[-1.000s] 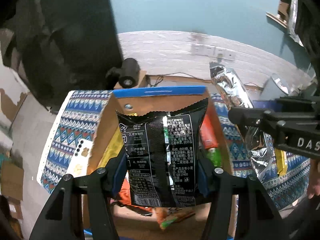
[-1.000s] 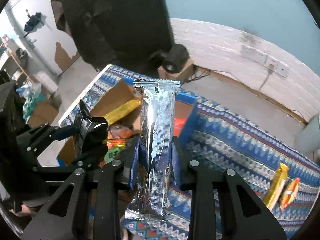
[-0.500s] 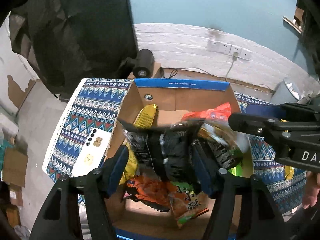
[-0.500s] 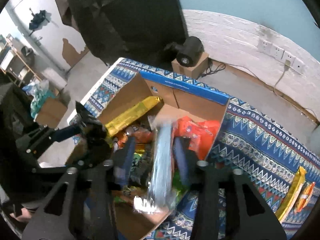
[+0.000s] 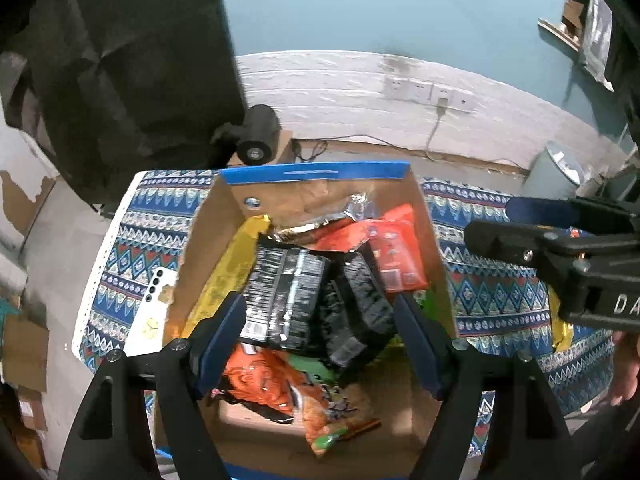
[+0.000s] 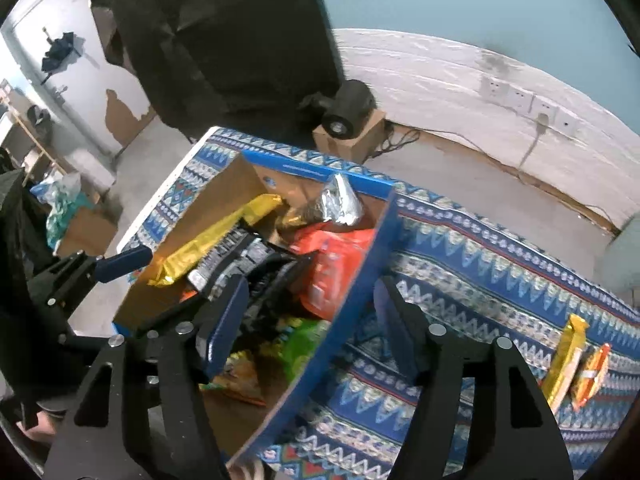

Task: Organize snacks
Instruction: 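Open both tools to drop the black bag and silver bar into the box, then move both tools back toward the yellow bar and orange packet on the cloth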

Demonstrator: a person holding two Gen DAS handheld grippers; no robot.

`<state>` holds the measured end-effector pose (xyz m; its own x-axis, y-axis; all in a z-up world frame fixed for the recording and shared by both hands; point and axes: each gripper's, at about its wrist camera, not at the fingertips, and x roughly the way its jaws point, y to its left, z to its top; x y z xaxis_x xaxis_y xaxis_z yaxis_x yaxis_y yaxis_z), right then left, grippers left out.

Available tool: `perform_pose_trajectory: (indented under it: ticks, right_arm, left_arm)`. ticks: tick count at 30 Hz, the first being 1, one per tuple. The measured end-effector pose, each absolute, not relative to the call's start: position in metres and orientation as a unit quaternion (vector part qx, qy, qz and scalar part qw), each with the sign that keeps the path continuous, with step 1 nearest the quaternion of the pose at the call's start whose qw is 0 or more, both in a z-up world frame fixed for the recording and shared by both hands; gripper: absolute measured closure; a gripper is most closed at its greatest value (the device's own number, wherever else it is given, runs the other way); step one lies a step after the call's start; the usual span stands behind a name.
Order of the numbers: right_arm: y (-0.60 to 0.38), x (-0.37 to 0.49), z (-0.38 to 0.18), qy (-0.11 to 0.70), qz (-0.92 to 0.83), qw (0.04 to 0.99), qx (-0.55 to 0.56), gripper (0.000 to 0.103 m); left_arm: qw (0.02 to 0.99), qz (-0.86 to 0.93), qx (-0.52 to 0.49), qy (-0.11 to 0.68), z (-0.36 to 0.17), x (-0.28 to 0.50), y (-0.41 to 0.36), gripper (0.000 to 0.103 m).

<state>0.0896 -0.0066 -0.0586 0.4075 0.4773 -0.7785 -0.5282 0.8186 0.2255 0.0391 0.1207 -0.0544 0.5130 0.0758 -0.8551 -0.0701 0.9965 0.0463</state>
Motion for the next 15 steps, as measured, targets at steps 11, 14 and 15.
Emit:
perform_pose_trajectory:
  ticks: [11,14,15]
  right_arm:
    - [-0.063,0.09,-0.062,0.458,0.255,0.851,-0.01,0.029]
    - [-0.079,0.09,-0.063,0.459,0.244,0.854,-0.006,0.027]
    - [-0.085,0.089,-0.063,0.459,0.241,0.855,-0.004,0.026]
  left_arm:
    - [0.866,0.016,0.037,0.498,-0.059,0.046,0.077,0.023]
    - [0.864,0.008,0.044,0.501,-0.061,0.049,0.066,0.023]
    - [0.864,0.005,0.048,0.502,-0.062,0.049,0.061,0.023]
